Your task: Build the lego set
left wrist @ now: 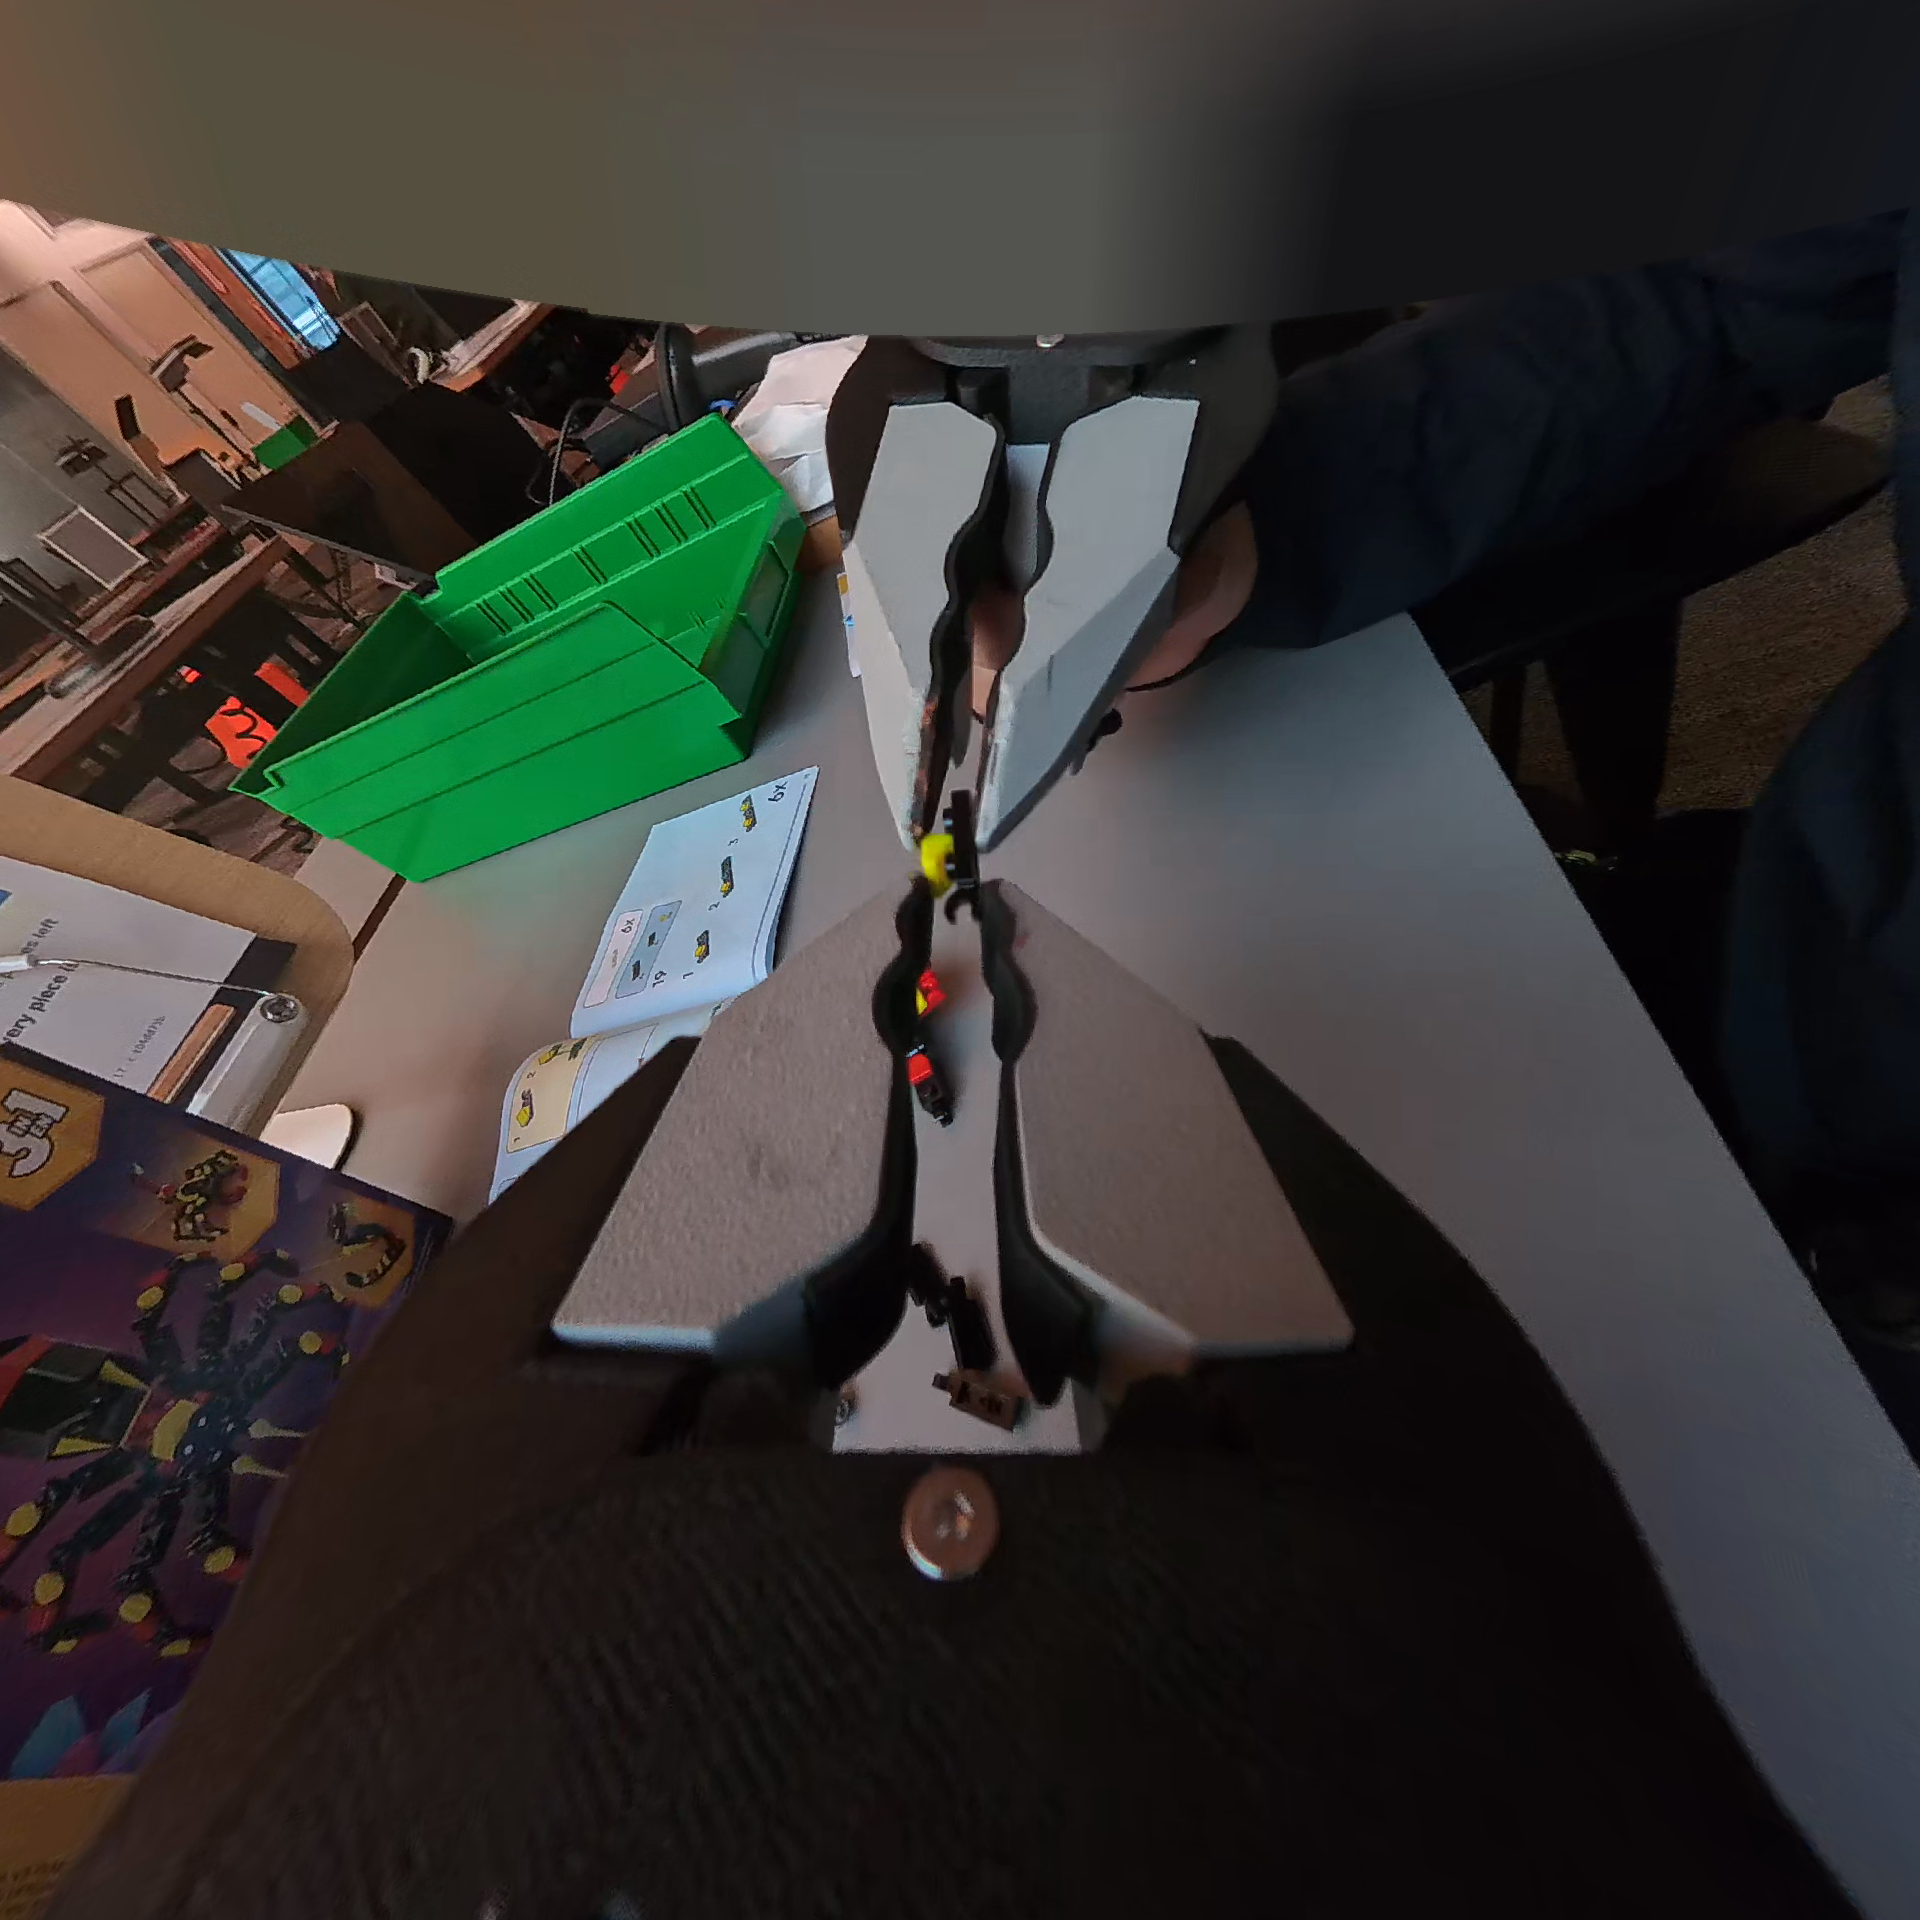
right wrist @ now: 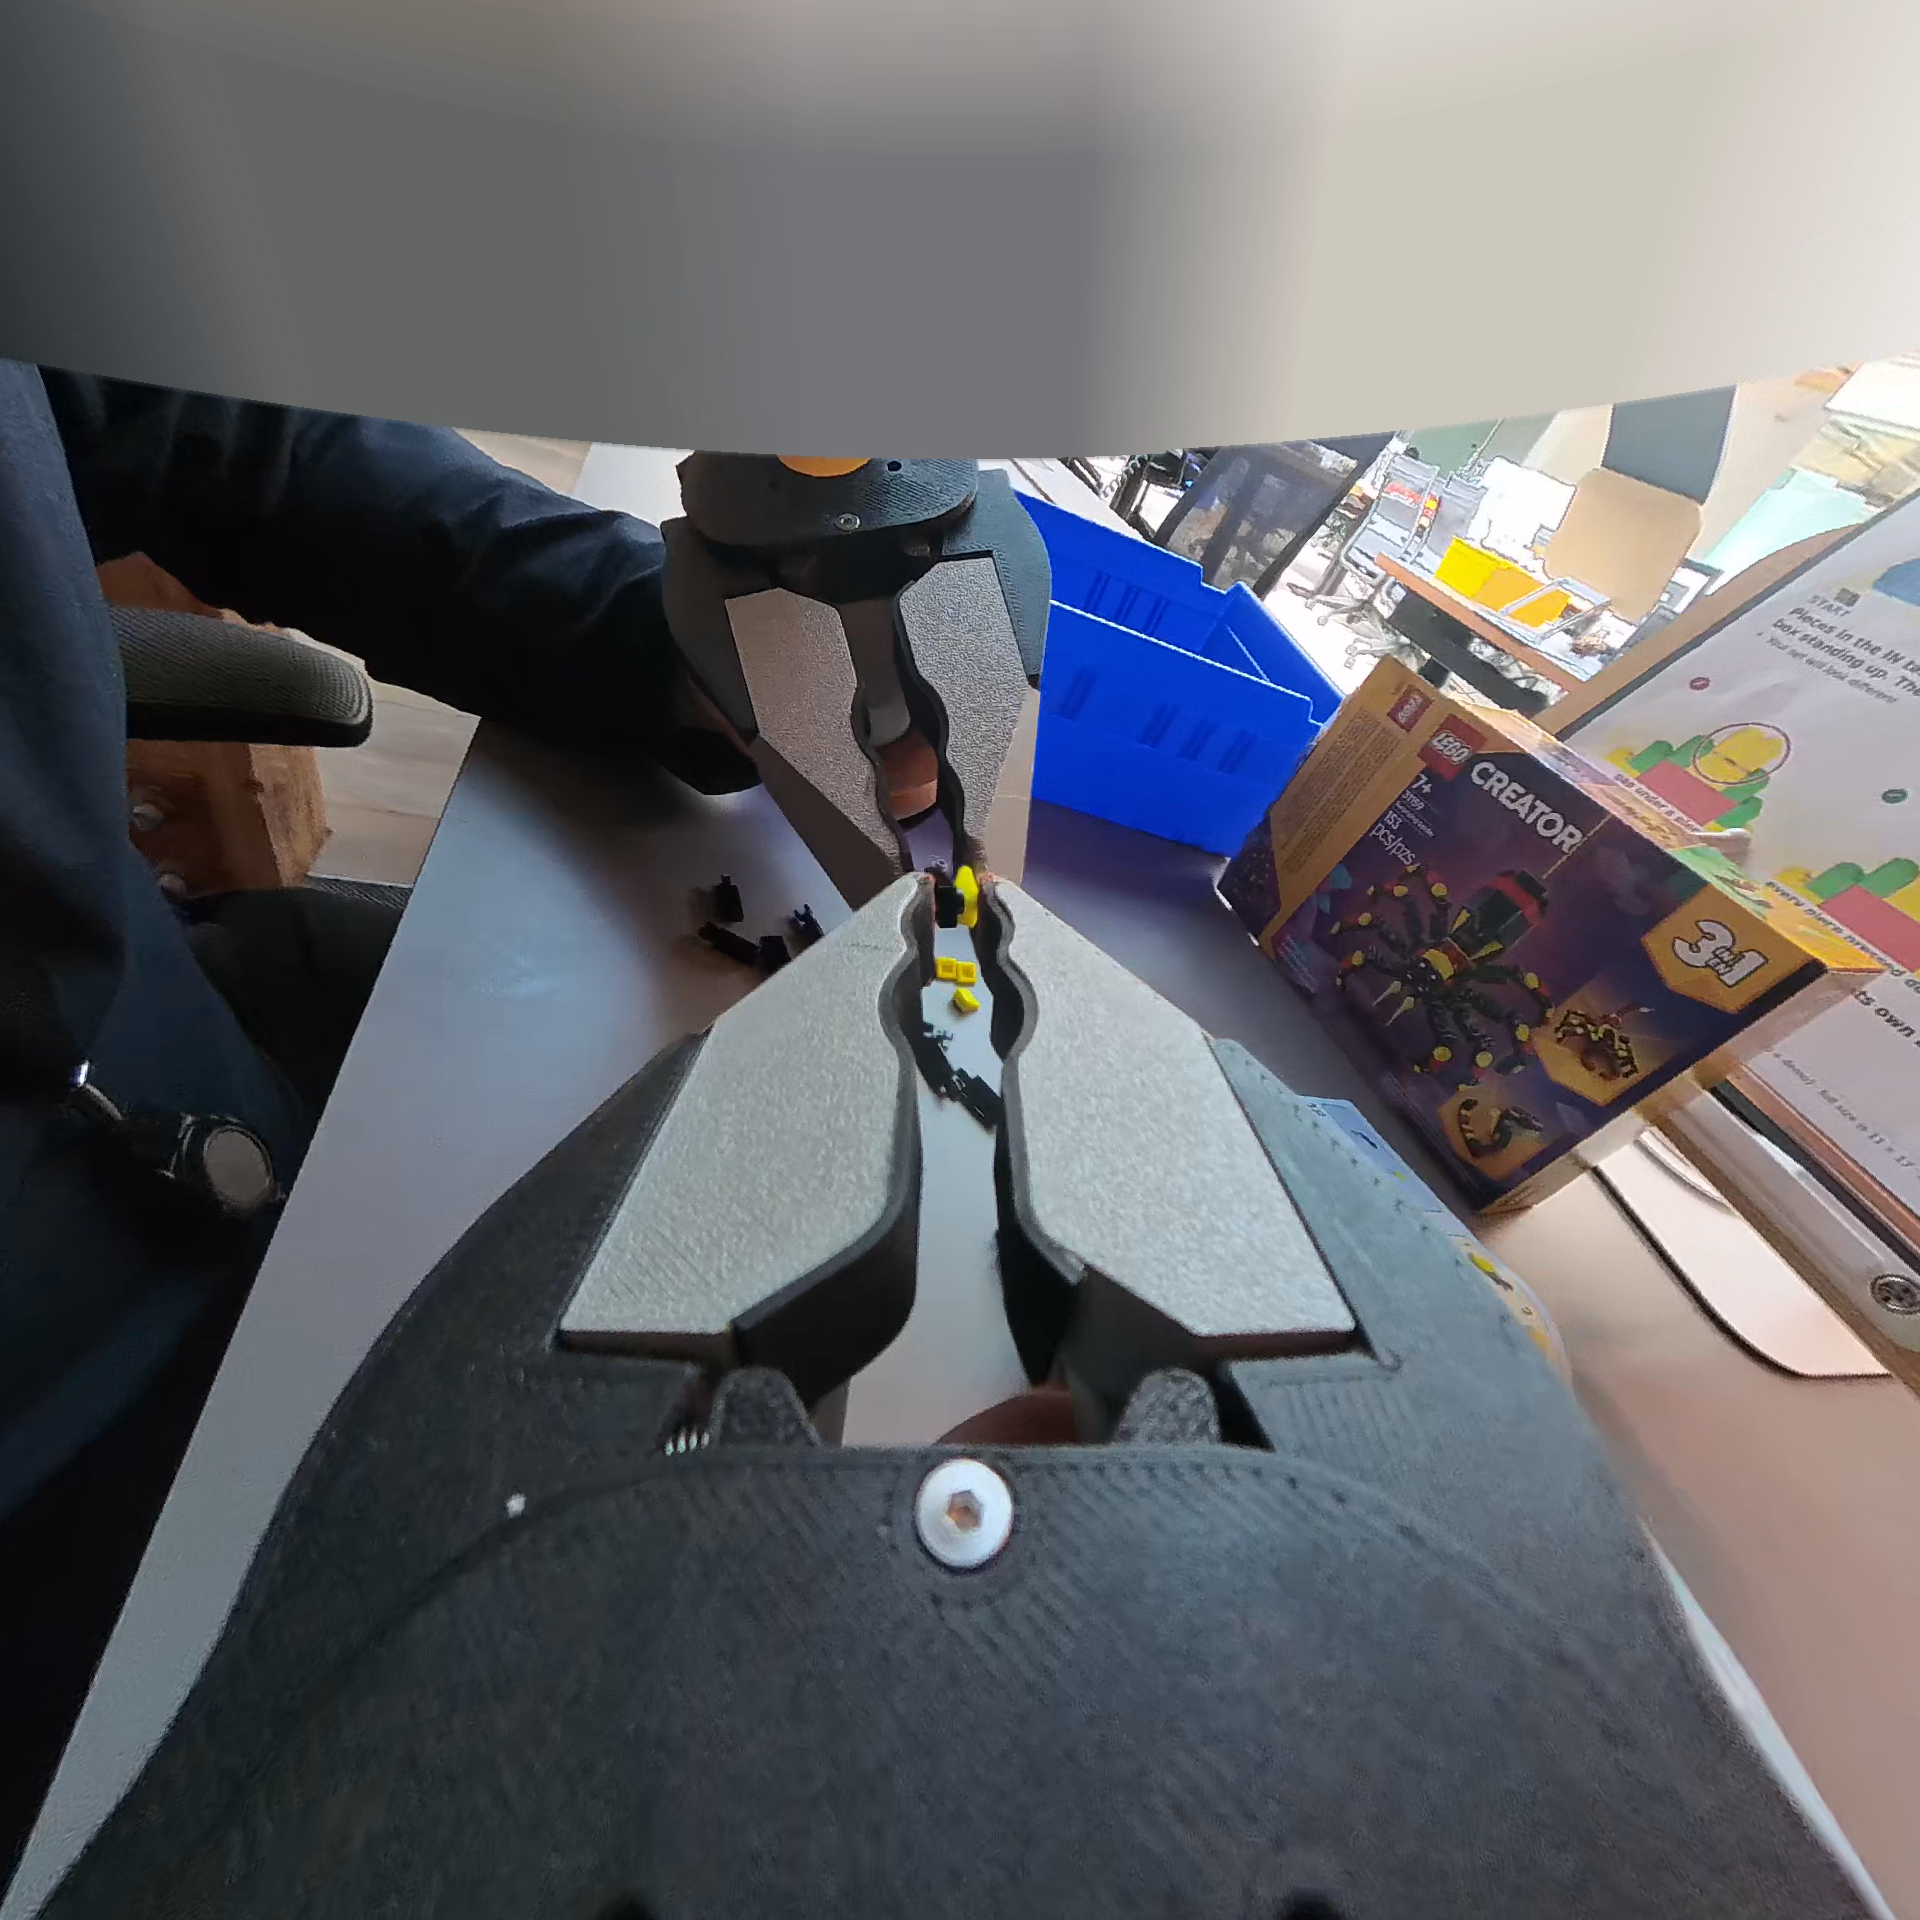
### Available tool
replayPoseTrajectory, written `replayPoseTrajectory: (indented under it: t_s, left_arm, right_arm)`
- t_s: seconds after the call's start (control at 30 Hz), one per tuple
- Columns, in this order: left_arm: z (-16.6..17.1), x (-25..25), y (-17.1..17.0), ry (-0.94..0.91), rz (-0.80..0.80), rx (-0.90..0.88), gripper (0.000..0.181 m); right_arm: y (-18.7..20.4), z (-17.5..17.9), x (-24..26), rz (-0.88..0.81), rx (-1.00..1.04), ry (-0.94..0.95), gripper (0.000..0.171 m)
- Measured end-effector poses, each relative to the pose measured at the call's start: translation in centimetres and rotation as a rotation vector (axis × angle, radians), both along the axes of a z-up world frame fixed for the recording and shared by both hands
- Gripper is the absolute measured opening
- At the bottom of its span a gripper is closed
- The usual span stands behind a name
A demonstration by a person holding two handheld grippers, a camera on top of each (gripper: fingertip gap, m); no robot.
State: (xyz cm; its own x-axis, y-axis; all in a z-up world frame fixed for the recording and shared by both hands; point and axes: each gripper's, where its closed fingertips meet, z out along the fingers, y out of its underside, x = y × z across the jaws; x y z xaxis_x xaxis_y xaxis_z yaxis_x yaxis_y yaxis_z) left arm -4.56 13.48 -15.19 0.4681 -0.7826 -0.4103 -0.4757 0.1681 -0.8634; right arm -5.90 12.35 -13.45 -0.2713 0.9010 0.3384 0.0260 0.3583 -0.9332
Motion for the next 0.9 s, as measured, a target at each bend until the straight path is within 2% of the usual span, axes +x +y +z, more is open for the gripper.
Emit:
replayPoseTrajectory:
  t_s: [0.33, 0.67, 0.9]
  left_arm:
    - [-0.5, 0.0, -0.2, 0.056, 0.002, 0.010, 0.003]
    - [-4.6, 0.0, -0.3, 0.198, -0.024, -0.129, 0.003]
    - [-6.3, -0.3, -0.1, 0.252, -0.005, -0.207, 0.003]
  right_arm:
    - [0.0, -0.3, 0.2, 0.057, -0.100, -0.031, 0.005]
    - [-0.3, -3.7, 0.2, 0.026, 0.158, -0.153, 0.006]
    - [0.1, -5.4, 0.1, 0.005, 0.253, -0.216, 0.006]
